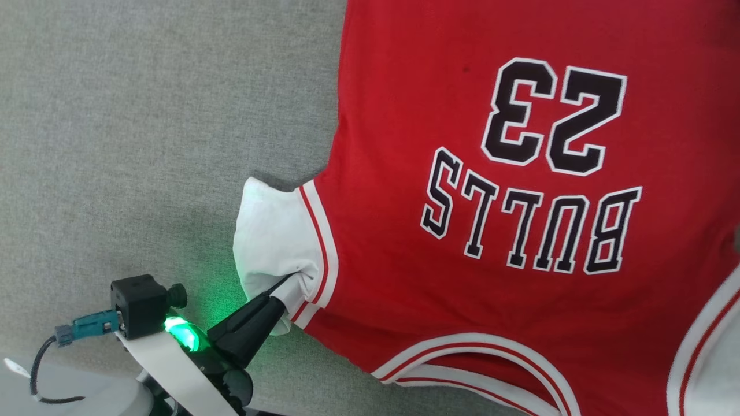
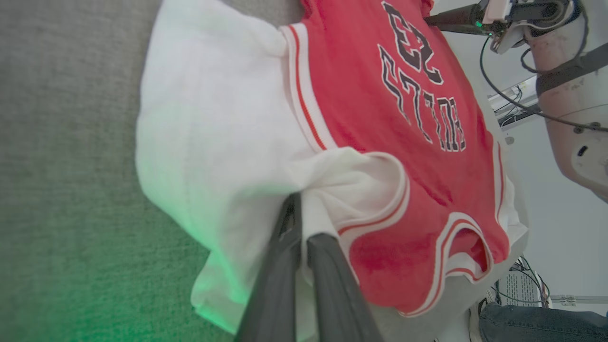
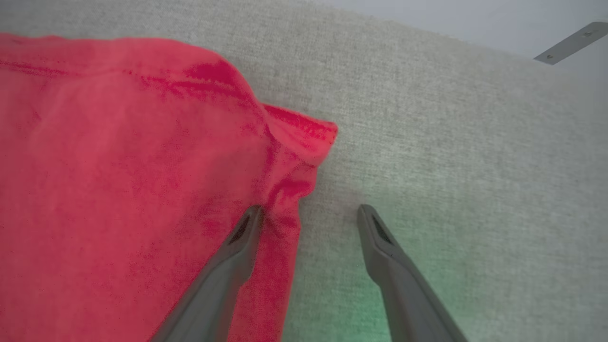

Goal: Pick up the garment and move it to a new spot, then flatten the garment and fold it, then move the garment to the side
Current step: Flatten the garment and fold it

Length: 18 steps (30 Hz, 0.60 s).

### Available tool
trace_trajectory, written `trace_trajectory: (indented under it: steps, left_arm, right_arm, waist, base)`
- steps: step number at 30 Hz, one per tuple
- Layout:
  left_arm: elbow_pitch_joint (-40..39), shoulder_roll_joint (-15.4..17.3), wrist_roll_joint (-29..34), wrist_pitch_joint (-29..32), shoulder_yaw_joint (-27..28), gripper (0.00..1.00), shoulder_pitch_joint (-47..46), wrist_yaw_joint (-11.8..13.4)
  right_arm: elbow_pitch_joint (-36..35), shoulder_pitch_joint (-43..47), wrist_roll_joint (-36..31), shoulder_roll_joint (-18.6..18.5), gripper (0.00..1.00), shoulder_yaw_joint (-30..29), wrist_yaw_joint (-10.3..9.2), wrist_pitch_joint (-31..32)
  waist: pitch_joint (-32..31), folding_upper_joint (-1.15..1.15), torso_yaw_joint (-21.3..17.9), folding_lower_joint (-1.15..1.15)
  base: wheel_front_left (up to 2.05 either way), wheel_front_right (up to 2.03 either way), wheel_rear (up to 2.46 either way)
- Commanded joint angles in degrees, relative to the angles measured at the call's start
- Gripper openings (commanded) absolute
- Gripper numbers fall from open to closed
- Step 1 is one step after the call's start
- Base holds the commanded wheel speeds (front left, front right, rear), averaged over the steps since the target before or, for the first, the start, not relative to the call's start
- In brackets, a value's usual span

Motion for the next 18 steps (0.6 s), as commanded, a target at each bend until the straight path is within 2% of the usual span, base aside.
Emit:
trace_trajectory:
  steps: [1,4,5,6,7,10,15,18]
  left_arm:
    - [0.1,-0.4,0.0,-0.3,-0.1,0.00,-1.2,0.1]
    - [0.4,-0.7,-0.1,-0.3,-0.4,0.00,-2.0,0.1]
    - [0.5,-0.8,-0.1,-0.3,-0.5,0.00,-2.2,0.1]
    - [0.6,-1.0,-0.1,-0.3,-0.5,0.00,-2.5,0.1]
    - [0.8,-1.1,-0.2,-0.3,-0.4,0.00,-2.8,0.1]
    - [1.6,-1.2,-0.2,-0.3,0.0,0.00,-2.7,0.1]
    - [3.2,-1.7,-0.6,-0.3,0.9,0.00,-1.2,0.1]
    - [3.8,-1.8,-0.9,-0.3,1.7,0.00,-0.4,0.1]
  right_arm:
    - [2.0,-1.1,-0.8,0.3,1.00,0.1,-0.04,1.2]
    - [5.1,-1.7,-1.5,1.5,1.00,0.6,-0.03,3.0]
    - [5.7,-2.0,-1.5,1.7,0.95,0.7,-0.03,3.0]
    - [6.2,-2.2,-1.6,2.0,0.34,0.7,-0.03,2.6]
    - [6.7,-2.3,-1.2,2.3,0.00,0.6,-0.03,2.2]
    - [7.3,-2.2,0.0,2.6,0.00,0.6,-0.04,0.1]
    - [5.5,-0.2,3.1,1.2,0.00,1.0,-0.04,-3.5]
    - [3.6,2.3,5.3,-0.1,0.00,1.8,-0.04,-3.5]
  waist:
    - [1.3,0.00,1.1,0.00]
    - [1.7,0.00,1.2,0.00]
    - [1.7,0.00,1.2,0.00]
    - [1.7,0.00,1.2,0.00]
    - [1.5,0.00,1.1,0.00]
    - [0.2,0.00,0.6,0.00]
    - [-3.5,0.00,-0.9,0.00]
    - [-5.3,0.00,-1.7,0.00]
  base:
    - [0.00,0.00,0.00]
    - [0.00,0.00,0.00]
    - [0.00,0.00,0.00]
    - [0.00,0.00,0.00]
    - [0.00,0.00,0.00]
    - [0.00,0.00,0.00]
    - [0.00,0.00,0.00]
    - [0.00,0.00,0.00]
